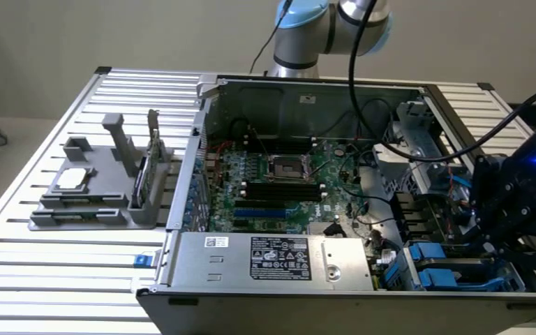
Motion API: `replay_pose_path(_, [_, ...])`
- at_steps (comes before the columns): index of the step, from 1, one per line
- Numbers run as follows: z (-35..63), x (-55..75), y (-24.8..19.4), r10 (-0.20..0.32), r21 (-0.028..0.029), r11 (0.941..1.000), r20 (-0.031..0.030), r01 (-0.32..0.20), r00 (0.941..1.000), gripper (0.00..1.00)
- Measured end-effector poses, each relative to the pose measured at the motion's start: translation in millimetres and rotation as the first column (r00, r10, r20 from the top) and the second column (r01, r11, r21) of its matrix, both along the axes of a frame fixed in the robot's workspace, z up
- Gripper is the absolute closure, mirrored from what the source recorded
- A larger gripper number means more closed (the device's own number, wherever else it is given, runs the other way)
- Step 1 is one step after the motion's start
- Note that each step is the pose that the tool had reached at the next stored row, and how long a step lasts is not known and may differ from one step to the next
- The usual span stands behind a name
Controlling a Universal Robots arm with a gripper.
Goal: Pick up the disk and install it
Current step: 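Insert the second disk wire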
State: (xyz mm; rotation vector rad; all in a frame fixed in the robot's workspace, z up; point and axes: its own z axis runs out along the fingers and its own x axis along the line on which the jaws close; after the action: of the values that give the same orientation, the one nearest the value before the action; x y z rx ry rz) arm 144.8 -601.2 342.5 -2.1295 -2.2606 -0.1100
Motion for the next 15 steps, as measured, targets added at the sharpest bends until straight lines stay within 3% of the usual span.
replay_pose_path(6, [-0.4, 0.0, 6.0, -0.007, -0.0072, 0.9999, 0.0002, 0.007, 1.0000, 0.84])
replay_pose_path(15, [-1.2, 0.0, 8.4, -0.037, -0.0231, 0.9991, 0.0012, 0.037, 0.9993, 0.84])
